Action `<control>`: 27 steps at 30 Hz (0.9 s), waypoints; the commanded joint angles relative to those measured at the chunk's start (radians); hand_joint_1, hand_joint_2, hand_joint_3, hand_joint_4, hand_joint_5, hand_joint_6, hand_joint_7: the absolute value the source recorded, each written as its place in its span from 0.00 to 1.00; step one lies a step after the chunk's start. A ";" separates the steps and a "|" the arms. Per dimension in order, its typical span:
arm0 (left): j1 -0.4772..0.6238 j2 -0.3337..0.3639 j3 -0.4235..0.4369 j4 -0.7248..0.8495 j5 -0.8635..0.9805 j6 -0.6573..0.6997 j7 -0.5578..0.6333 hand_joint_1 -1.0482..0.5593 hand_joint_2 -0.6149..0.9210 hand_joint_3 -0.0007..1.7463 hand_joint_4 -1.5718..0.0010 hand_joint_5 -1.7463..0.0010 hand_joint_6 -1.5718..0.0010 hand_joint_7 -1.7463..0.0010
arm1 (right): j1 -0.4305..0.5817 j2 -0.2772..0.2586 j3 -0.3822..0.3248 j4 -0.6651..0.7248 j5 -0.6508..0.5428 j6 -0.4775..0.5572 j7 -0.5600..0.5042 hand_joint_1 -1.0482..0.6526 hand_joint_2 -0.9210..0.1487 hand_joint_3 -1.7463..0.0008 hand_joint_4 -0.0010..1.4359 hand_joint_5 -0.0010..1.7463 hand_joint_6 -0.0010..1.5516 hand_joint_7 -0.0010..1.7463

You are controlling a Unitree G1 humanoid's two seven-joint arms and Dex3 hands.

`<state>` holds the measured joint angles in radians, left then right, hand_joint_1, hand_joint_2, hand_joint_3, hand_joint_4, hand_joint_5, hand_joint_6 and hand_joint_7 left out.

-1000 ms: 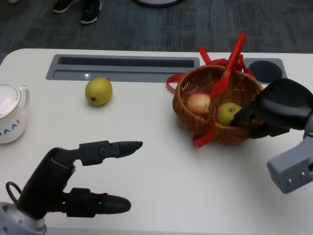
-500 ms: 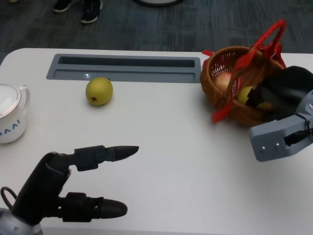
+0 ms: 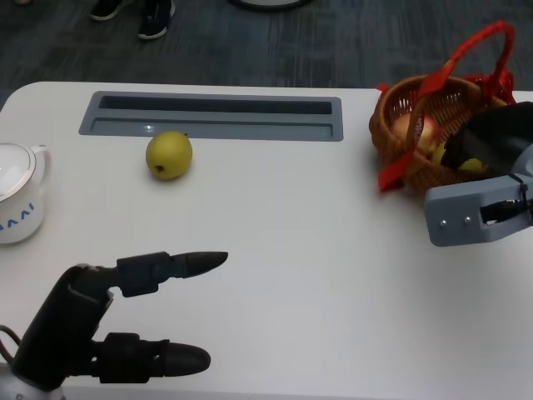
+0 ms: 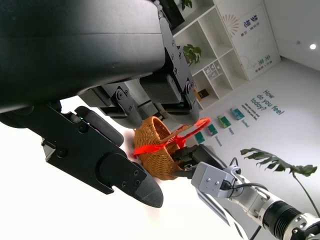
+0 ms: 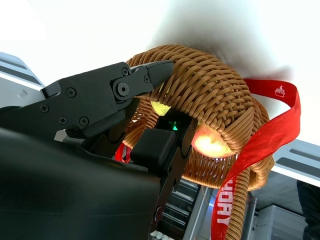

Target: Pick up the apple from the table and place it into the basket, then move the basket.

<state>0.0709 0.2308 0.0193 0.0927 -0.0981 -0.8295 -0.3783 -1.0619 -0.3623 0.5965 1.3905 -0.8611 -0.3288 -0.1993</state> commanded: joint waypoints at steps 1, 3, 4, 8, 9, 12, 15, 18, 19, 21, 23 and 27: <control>0.011 0.014 0.012 0.005 -0.008 -0.008 0.006 0.36 0.86 0.00 0.44 1.00 0.48 1.00 | -0.027 -0.003 -0.020 0.005 0.021 0.019 0.007 0.42 0.00 0.98 0.75 0.00 0.63 0.00; 0.013 0.015 0.012 0.005 -0.009 -0.008 0.006 0.35 0.87 0.00 0.44 1.00 0.47 1.00 | -0.026 0.002 -0.030 0.006 0.030 0.026 0.013 0.41 0.00 0.98 0.75 0.00 0.64 0.00; 0.014 0.016 0.013 0.004 -0.010 -0.009 0.005 0.35 0.87 0.00 0.44 1.00 0.47 1.00 | -0.026 0.004 -0.034 0.006 0.034 0.030 0.015 0.41 0.00 0.98 0.75 0.00 0.64 0.00; 0.017 0.016 0.015 0.004 -0.012 -0.011 0.007 0.35 0.87 0.00 0.44 1.00 0.47 1.00 | -0.025 0.010 -0.048 0.006 0.043 0.049 0.018 0.43 0.01 0.99 0.77 0.01 0.65 0.01; 0.018 0.015 0.016 0.003 -0.012 -0.010 0.008 0.35 0.87 0.00 0.43 0.99 0.47 1.00 | -0.026 0.011 -0.050 0.006 0.043 0.054 0.019 0.44 0.01 0.99 0.77 0.01 0.65 0.00; 0.018 0.013 0.017 0.000 -0.009 -0.009 0.011 0.35 0.87 0.00 0.43 0.99 0.46 0.99 | -0.027 0.012 -0.054 0.006 0.045 0.062 0.018 0.45 0.02 1.00 0.77 0.01 0.64 0.00; 0.016 0.013 0.017 -0.004 -0.008 -0.006 0.012 0.35 0.87 0.00 0.43 0.99 0.46 1.00 | -0.028 0.010 -0.061 0.006 0.052 0.060 0.024 0.44 0.04 1.00 0.78 0.01 0.61 0.00; 0.010 0.012 0.018 -0.005 -0.005 -0.004 0.014 0.35 0.86 0.00 0.43 1.00 0.46 1.00 | -0.031 0.005 -0.064 0.006 0.056 0.058 0.030 0.38 0.08 1.00 0.71 0.00 0.54 0.00; 0.008 0.011 0.019 -0.004 -0.003 -0.005 0.016 0.35 0.86 0.00 0.43 1.00 0.46 1.00 | -0.031 0.002 -0.065 0.005 0.059 0.055 0.031 0.35 0.10 1.00 0.67 0.00 0.52 0.00; 0.005 0.012 0.022 -0.003 0.003 -0.006 0.019 0.35 0.86 0.00 0.44 1.00 0.47 1.00 | -0.029 -0.005 -0.074 0.003 0.068 0.043 0.036 0.28 0.12 1.00 0.54 0.00 0.43 0.00; 0.002 0.014 0.025 -0.004 0.008 -0.007 0.020 0.34 0.86 0.00 0.44 1.00 0.47 1.00 | -0.027 -0.011 -0.087 0.000 0.081 0.022 0.046 0.20 0.11 1.00 0.40 0.00 0.34 0.00; -0.006 0.016 0.029 0.003 0.012 -0.009 0.017 0.33 0.86 0.00 0.46 1.00 0.49 1.00 | -0.016 -0.018 -0.120 -0.008 0.120 -0.043 0.076 0.09 0.09 0.99 0.25 0.00 0.24 0.00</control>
<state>0.0694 0.2327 0.0388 0.0924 -0.0902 -0.8321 -0.3762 -1.0663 -0.3628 0.4934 1.3916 -0.7648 -0.3504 -0.1373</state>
